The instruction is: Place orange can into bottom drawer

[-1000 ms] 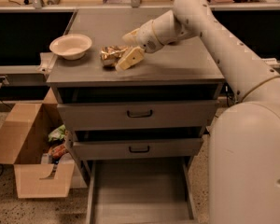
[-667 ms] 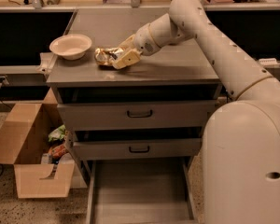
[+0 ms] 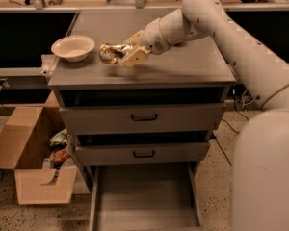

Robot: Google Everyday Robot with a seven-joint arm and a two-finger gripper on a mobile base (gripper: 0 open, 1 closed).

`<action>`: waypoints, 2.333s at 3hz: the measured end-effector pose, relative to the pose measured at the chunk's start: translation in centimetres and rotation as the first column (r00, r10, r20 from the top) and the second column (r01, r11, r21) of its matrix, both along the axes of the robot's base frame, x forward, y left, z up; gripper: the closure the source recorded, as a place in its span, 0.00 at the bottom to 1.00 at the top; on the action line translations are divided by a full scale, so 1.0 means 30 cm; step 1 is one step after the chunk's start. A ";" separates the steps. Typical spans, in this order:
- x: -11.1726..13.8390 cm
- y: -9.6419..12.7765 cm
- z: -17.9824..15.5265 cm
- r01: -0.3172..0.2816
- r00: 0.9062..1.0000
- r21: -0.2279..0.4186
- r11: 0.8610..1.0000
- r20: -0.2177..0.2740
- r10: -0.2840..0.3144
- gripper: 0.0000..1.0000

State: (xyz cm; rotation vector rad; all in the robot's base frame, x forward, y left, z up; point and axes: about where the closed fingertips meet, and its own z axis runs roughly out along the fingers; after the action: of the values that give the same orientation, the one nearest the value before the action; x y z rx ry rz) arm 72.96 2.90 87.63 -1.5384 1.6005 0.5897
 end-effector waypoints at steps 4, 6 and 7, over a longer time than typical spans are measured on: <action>-0.389 -0.226 0.024 -0.014 0.991 -0.053 0.998 0.129 0.021 1.00; -0.577 -0.512 -0.254 0.105 0.994 -0.157 0.982 0.048 -0.098 1.00; -0.577 -0.512 -0.254 0.105 0.994 -0.157 0.982 0.048 -0.098 1.00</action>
Offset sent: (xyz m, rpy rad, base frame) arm -0.1050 -0.0517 0.0259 -0.0276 -0.1049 -0.0927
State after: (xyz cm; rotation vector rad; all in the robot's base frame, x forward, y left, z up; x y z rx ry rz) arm 55.64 -12.47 80.00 -1.5624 1.7189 0.3807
